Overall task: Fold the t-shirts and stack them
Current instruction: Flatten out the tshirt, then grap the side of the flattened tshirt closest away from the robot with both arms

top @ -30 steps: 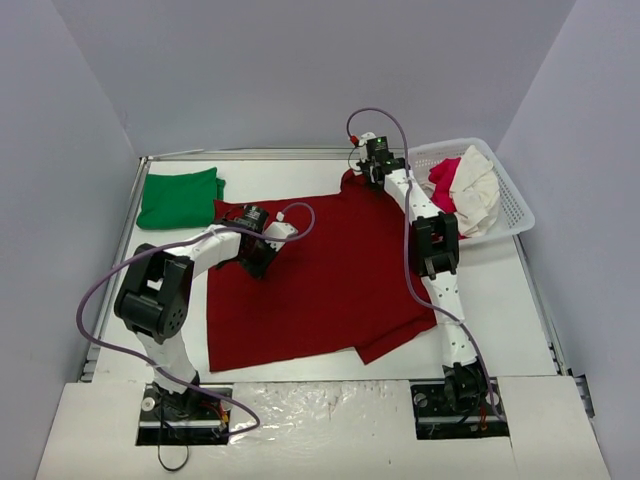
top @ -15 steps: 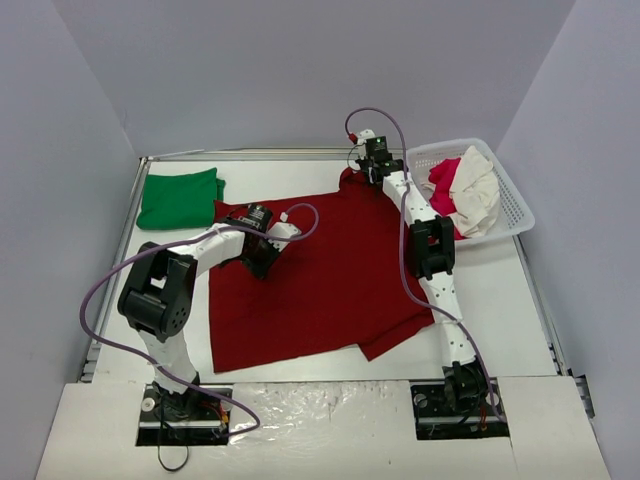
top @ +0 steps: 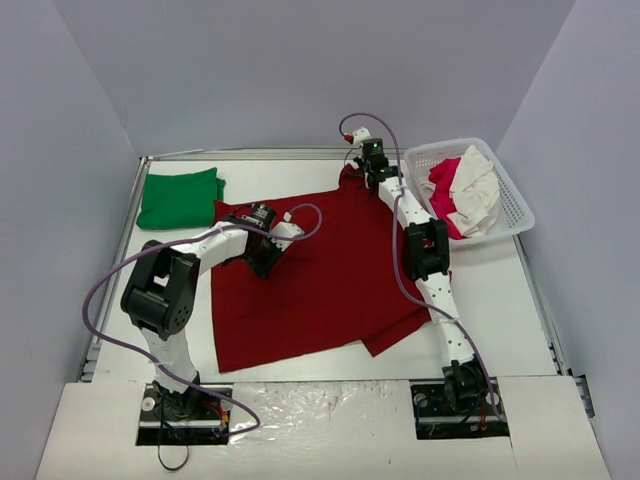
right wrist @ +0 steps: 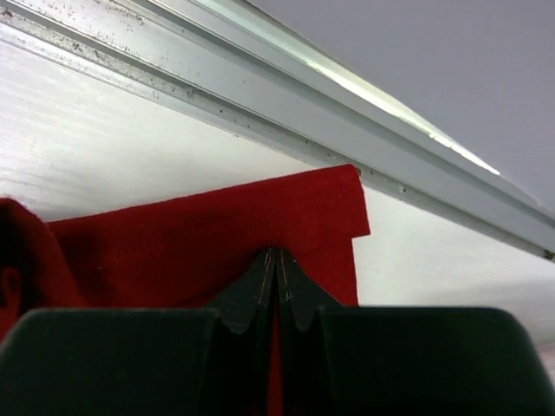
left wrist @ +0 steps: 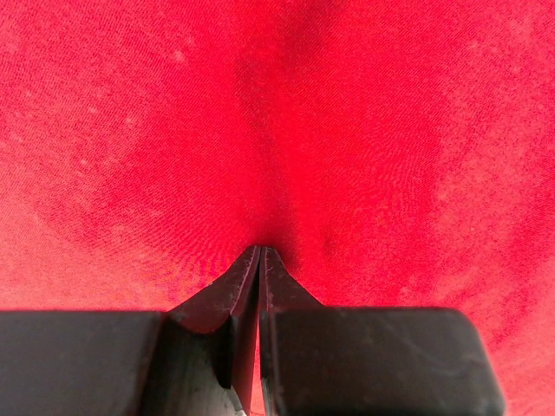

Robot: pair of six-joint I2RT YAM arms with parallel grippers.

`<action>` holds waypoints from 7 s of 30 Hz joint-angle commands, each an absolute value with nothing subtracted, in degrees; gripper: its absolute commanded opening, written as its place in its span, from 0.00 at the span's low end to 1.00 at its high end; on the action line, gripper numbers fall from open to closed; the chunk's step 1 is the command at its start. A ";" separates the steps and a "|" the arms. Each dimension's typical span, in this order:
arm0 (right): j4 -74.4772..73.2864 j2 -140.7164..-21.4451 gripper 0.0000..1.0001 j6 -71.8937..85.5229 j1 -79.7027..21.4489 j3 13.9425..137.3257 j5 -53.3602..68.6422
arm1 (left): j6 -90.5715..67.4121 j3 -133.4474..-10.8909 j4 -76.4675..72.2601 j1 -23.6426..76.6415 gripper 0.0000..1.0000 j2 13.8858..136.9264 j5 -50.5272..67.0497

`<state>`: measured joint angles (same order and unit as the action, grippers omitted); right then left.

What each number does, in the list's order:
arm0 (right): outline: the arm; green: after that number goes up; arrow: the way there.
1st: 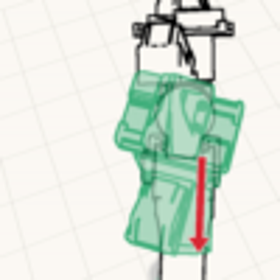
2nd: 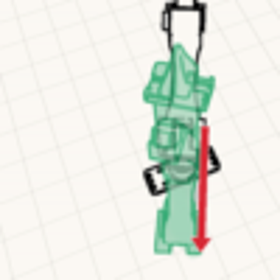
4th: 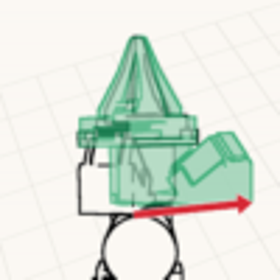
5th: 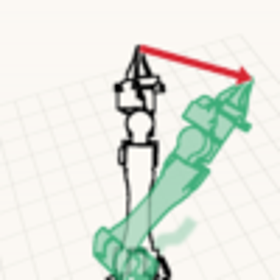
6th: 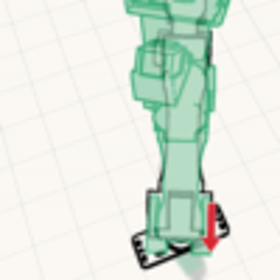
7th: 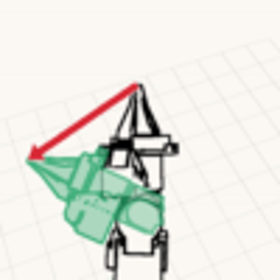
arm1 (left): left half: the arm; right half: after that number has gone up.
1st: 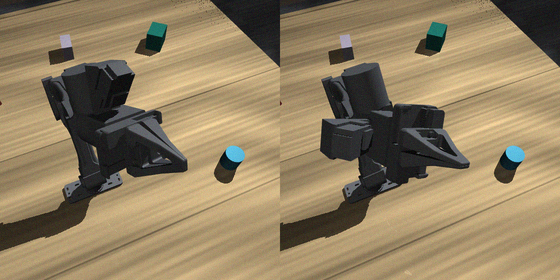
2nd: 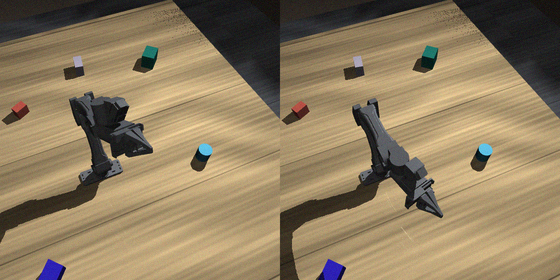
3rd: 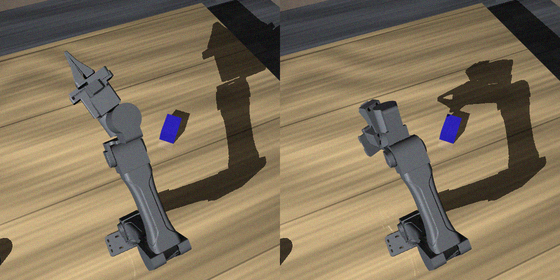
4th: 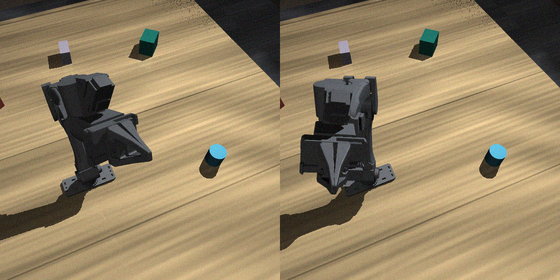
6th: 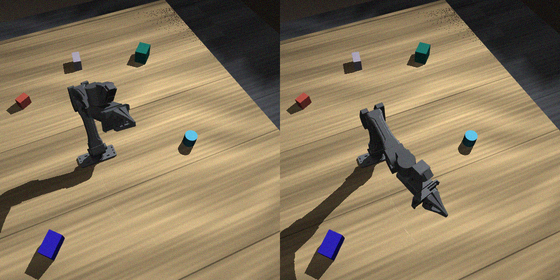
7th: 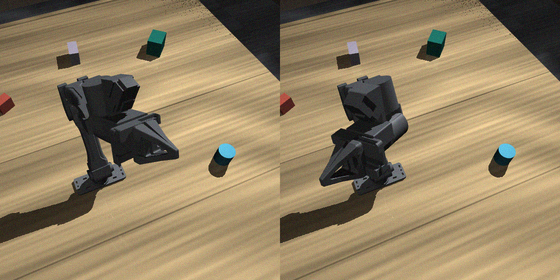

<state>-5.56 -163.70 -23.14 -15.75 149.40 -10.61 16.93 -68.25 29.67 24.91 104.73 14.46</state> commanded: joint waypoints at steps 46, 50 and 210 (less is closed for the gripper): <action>22.24 -144.32 0.00 -44.65 -24.08 124.46 -25.93 | 17.84 -66.62 32.87 27.60 0.02 107.14 17.05; 19.79 -142.12 0.00 -45.35 -24.26 124.01 -27.16 | 18.02 -66.53 32.87 27.60 0.02 105.74 16.88; -31.46 -87.98 0.57 -23.03 -9.23 64.86 9.05 | 40.78 -37.53 38.41 26.19 0.31 66.53 10.20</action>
<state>-30.41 -87.74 -23.62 -9.54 65.08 8.51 39.09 -37.63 39.81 25.69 65.71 10.52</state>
